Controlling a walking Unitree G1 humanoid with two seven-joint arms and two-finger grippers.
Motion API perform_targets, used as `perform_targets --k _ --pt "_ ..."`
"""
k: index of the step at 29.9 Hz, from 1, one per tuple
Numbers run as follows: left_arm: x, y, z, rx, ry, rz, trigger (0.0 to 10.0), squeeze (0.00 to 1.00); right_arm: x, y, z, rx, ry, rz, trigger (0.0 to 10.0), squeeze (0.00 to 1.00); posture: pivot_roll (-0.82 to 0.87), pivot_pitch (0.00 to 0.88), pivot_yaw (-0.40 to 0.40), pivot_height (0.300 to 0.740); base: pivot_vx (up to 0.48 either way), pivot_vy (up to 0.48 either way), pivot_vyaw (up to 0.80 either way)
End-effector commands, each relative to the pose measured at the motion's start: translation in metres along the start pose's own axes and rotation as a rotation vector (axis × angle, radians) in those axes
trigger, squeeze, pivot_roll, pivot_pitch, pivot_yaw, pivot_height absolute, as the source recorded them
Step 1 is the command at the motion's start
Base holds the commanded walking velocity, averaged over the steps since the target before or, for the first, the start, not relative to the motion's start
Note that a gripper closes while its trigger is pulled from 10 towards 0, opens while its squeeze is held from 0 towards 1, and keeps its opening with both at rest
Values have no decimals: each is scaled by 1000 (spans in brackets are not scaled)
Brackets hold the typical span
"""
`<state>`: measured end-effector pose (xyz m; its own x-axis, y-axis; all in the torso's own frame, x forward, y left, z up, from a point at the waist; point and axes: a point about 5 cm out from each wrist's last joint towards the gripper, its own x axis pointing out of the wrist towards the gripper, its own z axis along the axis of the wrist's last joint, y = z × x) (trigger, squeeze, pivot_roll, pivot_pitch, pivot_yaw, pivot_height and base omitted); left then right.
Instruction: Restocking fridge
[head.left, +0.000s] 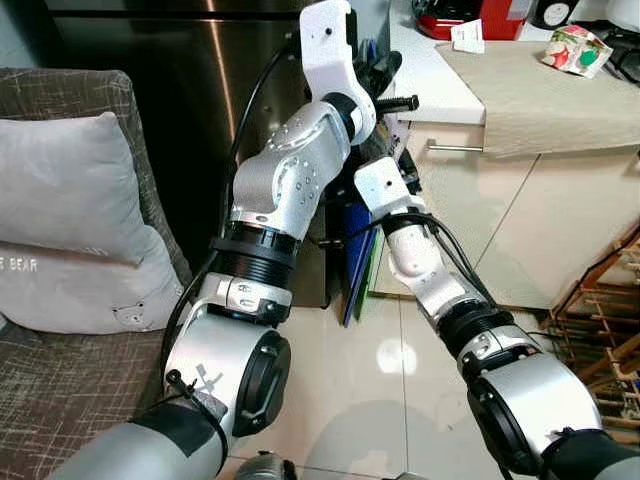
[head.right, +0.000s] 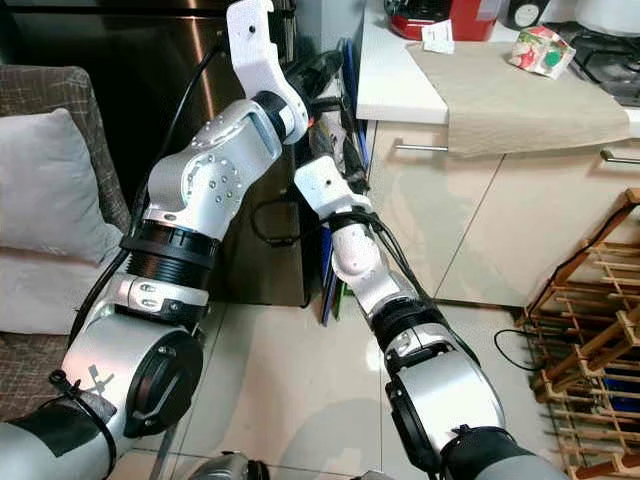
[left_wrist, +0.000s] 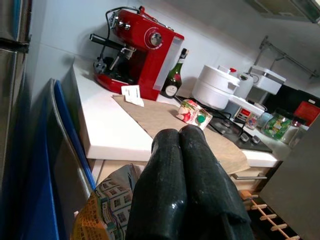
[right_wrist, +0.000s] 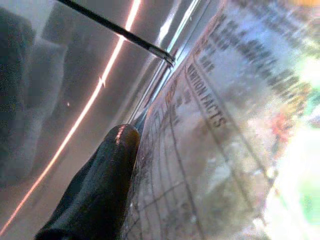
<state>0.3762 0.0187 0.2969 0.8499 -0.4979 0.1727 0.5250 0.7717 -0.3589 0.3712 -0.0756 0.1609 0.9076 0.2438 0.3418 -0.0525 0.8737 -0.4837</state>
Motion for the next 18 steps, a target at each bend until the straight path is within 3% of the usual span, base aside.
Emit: perform_targets --k 1,17,18 --pt "-1 -4 5 7 -29 -7 10000 0 10 -5 14 21 -57 -14 0 0 8 1 44 736 0 0 0" --pt "-3 1 -3 59 -7 1 10000 0 4 0 8 36 -35 19 0 0 8 0 42 736 0 0 0" --pt "-4 2 -3 84 -12 -2 10000 1000 4 1 7 38 -31 22 0 0 8 0 41 736 0 0 0"
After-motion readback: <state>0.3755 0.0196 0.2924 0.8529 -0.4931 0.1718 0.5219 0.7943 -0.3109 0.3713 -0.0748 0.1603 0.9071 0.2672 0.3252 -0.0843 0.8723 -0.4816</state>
